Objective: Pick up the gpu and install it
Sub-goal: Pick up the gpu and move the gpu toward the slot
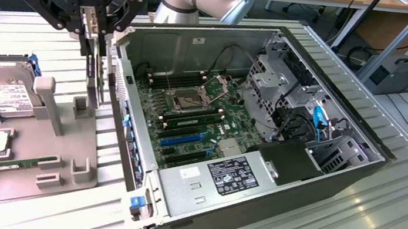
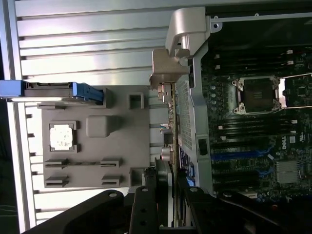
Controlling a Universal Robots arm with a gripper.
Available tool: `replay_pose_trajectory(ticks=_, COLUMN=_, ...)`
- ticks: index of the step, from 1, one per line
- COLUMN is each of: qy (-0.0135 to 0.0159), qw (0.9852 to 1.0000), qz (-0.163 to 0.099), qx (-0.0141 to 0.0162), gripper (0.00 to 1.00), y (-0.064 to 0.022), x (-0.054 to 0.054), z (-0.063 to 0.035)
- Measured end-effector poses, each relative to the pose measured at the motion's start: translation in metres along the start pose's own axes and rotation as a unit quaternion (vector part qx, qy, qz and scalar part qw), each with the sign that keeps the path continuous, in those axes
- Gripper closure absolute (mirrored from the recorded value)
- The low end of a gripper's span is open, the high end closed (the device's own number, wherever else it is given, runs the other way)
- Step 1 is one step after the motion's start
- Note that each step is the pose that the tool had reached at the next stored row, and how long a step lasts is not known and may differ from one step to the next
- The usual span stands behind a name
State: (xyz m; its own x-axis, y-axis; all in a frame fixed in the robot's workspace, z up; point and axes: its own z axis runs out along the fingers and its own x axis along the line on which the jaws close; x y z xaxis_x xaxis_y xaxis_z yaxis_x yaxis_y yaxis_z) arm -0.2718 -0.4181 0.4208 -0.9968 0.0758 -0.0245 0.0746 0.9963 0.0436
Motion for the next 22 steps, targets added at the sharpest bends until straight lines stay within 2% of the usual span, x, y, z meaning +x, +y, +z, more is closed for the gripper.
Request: replay_pose_trajectory(ticks=22, qy=0.0, qw=1.0, qz=0.0, qx=0.0008, gripper=0.73, y=0.0018, x=-0.024, z=0.0008)
